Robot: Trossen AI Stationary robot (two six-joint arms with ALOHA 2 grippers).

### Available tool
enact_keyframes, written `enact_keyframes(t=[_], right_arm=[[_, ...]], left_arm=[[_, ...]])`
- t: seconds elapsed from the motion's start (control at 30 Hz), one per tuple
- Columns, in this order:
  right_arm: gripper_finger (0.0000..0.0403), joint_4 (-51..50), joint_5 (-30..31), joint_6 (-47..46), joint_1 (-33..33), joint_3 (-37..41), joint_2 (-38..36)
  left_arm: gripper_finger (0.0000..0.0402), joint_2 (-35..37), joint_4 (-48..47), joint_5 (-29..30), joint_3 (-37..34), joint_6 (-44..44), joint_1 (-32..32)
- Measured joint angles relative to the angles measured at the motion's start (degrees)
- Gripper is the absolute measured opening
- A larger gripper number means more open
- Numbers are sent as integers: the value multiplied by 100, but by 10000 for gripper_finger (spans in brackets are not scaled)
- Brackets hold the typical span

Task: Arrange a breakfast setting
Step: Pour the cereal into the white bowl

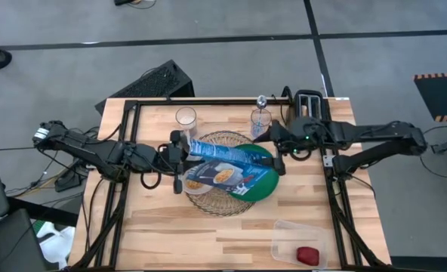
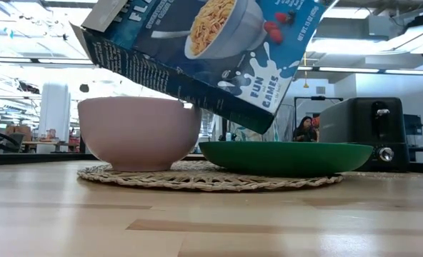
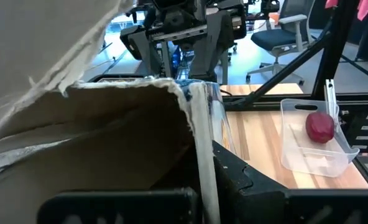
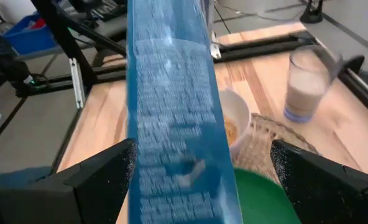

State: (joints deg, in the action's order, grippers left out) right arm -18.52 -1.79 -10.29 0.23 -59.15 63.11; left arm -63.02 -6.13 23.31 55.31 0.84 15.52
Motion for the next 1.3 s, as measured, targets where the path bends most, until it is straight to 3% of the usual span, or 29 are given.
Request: enact_keyframes(t=[0.43,1.3], right_arm=[[400,155,-307,329,146,-551,841],[399,101,-351,-128,416,-577,949]], left_arm=[[0,0,-57,-16,-2,-67,49],[0,0,-23,43,-9,-21,47]])
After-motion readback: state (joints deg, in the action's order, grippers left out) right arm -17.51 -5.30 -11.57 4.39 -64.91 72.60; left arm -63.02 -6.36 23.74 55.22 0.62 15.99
